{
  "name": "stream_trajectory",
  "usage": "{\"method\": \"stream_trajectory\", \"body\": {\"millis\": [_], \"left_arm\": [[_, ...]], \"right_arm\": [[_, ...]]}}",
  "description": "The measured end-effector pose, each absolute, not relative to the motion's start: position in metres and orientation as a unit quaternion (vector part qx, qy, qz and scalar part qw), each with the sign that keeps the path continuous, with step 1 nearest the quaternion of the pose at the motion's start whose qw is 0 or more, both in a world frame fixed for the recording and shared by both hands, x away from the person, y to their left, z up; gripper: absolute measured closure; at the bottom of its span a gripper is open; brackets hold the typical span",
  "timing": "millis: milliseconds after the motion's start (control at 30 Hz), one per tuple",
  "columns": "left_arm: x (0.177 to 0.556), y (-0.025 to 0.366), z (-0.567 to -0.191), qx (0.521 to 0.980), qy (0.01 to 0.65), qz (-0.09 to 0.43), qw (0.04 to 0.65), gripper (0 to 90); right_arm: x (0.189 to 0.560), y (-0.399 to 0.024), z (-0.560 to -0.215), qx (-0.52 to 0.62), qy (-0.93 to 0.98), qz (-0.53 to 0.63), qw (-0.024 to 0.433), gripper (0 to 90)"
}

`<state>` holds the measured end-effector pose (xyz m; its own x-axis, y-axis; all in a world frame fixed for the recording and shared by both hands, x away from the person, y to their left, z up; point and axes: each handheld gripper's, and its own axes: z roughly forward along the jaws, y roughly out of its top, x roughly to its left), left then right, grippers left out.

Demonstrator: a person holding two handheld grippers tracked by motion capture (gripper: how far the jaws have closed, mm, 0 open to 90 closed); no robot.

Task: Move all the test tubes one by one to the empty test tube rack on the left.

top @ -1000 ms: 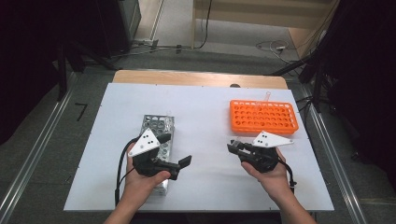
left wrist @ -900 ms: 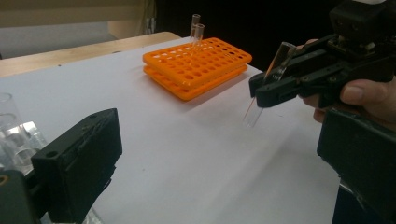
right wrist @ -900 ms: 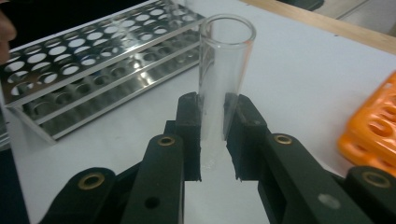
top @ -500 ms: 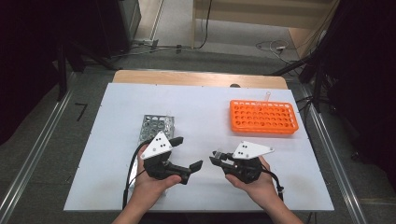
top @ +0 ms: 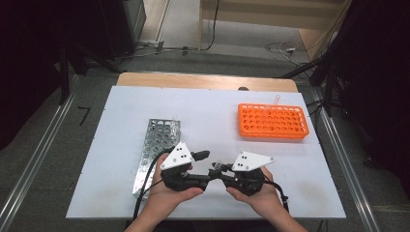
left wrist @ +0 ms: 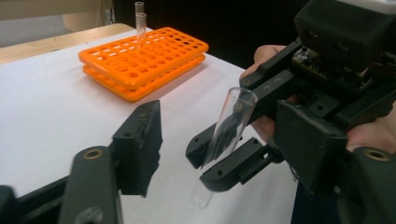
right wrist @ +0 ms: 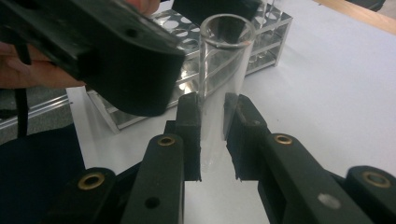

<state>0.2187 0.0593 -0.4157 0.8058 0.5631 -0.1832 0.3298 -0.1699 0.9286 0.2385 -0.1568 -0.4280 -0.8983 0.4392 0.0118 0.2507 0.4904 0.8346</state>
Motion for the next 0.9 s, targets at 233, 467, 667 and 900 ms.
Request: {"method": "stream_trajectory", "body": {"millis": [233, 467, 667, 900], "left_arm": [[0.2178, 0.0562, -0.4162, 0.765, 0.282, 0.098, 0.570, 58.1], [0.2165, 0.0544, -0.4161, 0.772, 0.271, 0.101, 0.567, 69.1], [0.2157, 0.0548, -0.4155, 0.772, 0.268, 0.109, 0.566, 73.8], [0.2182, 0.0575, -0.4151, 0.771, 0.271, 0.112, 0.565, 75.8]], "right_arm": [[0.2346, -0.1515, -0.4286, 0.193, 0.862, 0.460, 0.095, 73.9], [0.2328, -0.1498, -0.4277, 0.190, 0.863, 0.458, 0.092, 73.9], [0.2334, -0.1498, -0.4278, 0.194, 0.863, 0.459, 0.086, 73.9], [0.2350, -0.1508, -0.4283, 0.196, 0.862, 0.460, 0.086, 73.5]]}}
